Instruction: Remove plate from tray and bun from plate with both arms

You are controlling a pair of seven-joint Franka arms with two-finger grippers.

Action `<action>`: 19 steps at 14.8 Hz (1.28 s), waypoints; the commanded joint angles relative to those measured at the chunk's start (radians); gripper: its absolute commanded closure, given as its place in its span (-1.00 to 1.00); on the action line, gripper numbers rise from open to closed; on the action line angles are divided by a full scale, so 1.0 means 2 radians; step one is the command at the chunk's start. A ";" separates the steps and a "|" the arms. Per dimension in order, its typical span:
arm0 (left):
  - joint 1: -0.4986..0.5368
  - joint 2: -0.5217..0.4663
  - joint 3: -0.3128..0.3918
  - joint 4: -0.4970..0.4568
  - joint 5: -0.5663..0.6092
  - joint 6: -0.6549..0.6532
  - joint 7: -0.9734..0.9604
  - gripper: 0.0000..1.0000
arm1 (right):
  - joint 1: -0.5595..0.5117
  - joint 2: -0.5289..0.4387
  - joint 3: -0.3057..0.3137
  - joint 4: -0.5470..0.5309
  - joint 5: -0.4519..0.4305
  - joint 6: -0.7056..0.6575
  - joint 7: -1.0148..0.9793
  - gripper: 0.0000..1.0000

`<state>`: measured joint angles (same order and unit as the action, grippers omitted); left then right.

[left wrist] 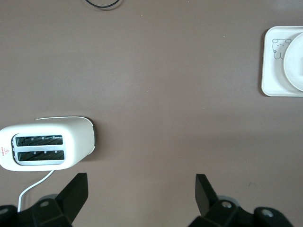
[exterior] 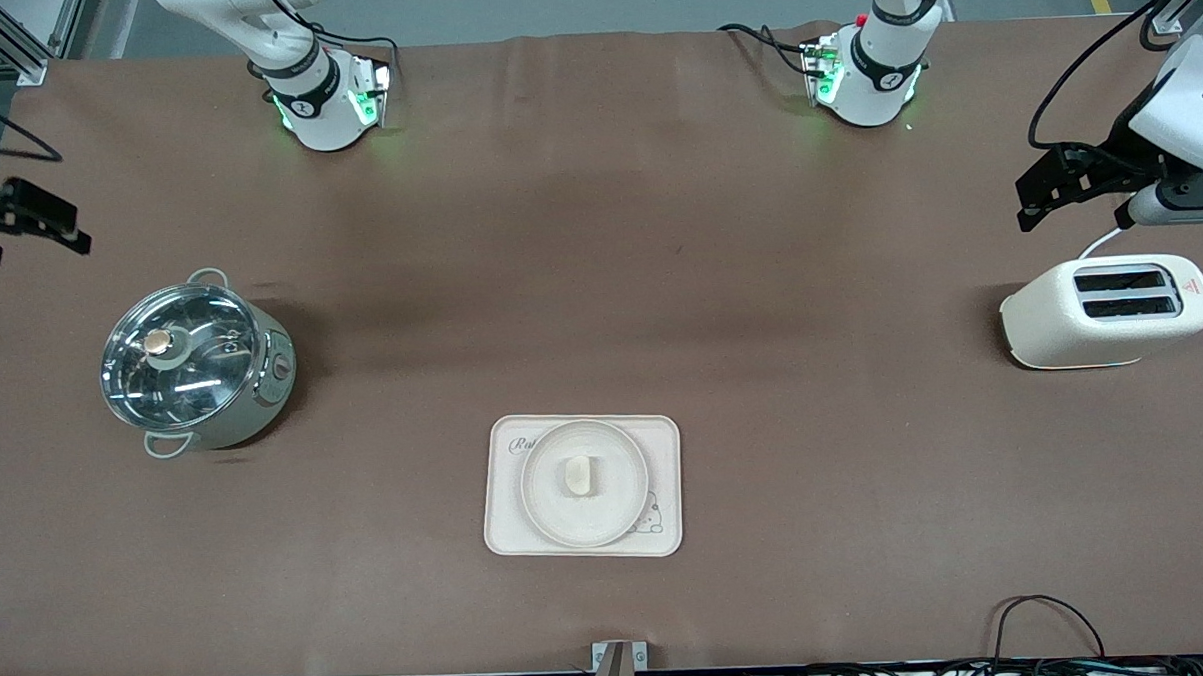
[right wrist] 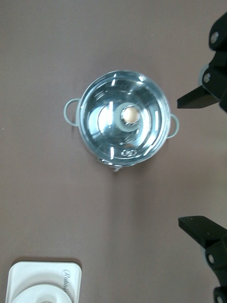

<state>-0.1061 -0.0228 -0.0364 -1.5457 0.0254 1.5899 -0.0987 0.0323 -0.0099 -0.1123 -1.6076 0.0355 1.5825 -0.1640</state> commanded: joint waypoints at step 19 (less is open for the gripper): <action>-0.002 0.010 0.000 0.016 0.000 -0.011 0.000 -1.00 | 0.172 0.355 0.009 0.116 0.158 0.311 0.128 -0.33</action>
<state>-0.1069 -0.0141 -0.0368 -1.5421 0.0254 1.5886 -0.0986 0.3461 0.6225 -0.0943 -1.4489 0.3085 2.1642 0.0712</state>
